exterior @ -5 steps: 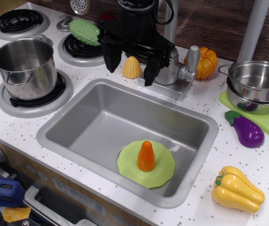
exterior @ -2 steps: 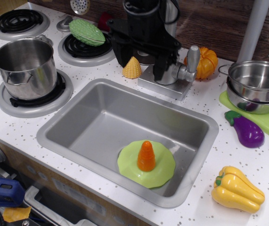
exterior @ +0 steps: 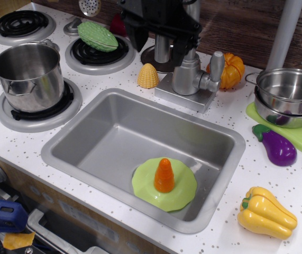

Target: Turn faucet front to left

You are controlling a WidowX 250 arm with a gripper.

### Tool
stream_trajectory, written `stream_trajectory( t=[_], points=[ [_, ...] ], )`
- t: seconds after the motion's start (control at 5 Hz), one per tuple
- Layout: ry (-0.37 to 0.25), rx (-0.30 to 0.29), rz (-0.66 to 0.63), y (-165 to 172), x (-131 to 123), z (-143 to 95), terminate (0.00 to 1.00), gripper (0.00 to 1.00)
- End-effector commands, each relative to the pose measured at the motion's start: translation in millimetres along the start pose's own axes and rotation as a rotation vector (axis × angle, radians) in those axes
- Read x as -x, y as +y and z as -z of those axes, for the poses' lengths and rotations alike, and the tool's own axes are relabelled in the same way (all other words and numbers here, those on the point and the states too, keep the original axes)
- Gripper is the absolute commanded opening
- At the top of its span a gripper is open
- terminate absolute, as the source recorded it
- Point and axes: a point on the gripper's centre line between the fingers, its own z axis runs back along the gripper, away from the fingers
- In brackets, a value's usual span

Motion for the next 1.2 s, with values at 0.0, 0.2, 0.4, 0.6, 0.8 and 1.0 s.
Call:
stream_trajectory(
  t=[0.0, 0.2, 0.4, 0.6, 0.8, 1.0],
  points=[
    [-0.095, -0.003, 0.001, 16, -25, 0, 0.00, 0.00],
    [-0.108, 0.008, 0.032, 32, -27, 5, 0.00, 0.00],
    [-0.154, -0.005, 0.091, 56, -27, 19, 0.00, 0.00],
    [-0.186, -0.002, 0.126, 71, -38, 32, 0.00, 0.00],
    [-0.208, -0.008, 0.149, 80, -48, 43, 0.00, 0.00],
    [-0.235, -0.007, 0.176, 89, -60, 56, 0.00, 0.00]
  ],
)
